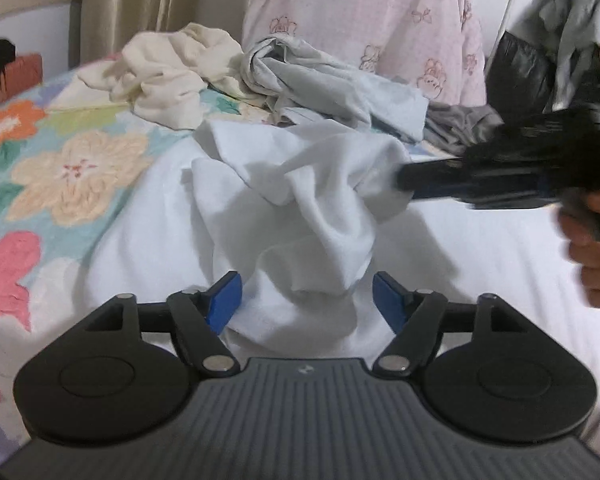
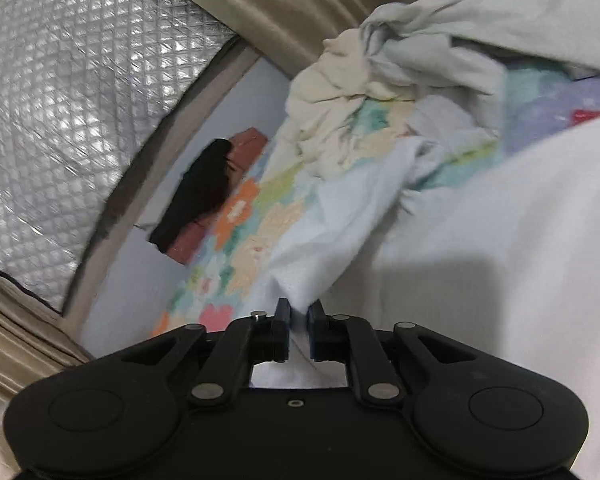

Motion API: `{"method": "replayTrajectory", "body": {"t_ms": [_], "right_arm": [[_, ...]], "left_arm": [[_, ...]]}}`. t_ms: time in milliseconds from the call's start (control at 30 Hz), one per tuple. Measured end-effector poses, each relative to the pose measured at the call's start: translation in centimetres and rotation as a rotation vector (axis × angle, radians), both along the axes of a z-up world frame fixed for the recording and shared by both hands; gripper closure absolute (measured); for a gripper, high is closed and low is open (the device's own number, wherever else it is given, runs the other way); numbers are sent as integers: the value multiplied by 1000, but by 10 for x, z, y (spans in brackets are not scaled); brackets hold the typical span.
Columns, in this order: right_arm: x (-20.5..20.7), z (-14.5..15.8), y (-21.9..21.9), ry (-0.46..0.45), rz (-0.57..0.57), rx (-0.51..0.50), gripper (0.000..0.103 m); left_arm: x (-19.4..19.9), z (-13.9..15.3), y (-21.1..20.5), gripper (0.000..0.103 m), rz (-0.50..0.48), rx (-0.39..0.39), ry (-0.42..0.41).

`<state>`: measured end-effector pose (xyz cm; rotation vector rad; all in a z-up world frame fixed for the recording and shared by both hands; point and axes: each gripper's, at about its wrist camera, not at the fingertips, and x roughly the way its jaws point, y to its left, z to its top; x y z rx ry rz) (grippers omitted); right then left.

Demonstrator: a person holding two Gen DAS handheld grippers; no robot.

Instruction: Fold clothes

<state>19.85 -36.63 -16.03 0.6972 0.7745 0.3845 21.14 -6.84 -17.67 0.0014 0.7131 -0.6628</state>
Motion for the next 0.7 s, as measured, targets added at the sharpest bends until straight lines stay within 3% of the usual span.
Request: {"method": "replayTrajectory", "body": {"t_ms": [67, 100, 133, 167, 233, 367, 533, 633, 700], "right_arm": [[-18, 5, -1, 24, -6, -37, 86], [-28, 8, 0, 34, -5, -73, 86], [-38, 11, 2, 44, -3, -112, 84], [-50, 14, 3, 48, -2, -155, 81], [-71, 18, 5, 59, -9, -218, 70], [-105, 9, 5, 66, -67, -188, 68], [-139, -8, 19, 44, -134, 3, 68], [-150, -14, 31, 56, -135, 20, 67], [-160, -14, 38, 54, -135, 14, 66]], "left_arm": [[-2, -6, -3, 31, -15, 17, 5], [-3, -8, -5, 40, -28, 22, -6], [-4, -9, -8, 66, -37, 40, -20], [-5, -9, -11, 80, -45, 67, -36], [-9, -5, -14, 91, -56, 101, -62], [-11, 16, -2, 93, -13, 42, -19], [-26, 44, 28, 93, -11, -183, 152], [-48, 57, 48, 93, -7, -288, 257], [-65, 63, 54, 93, 24, -295, 288]]}}
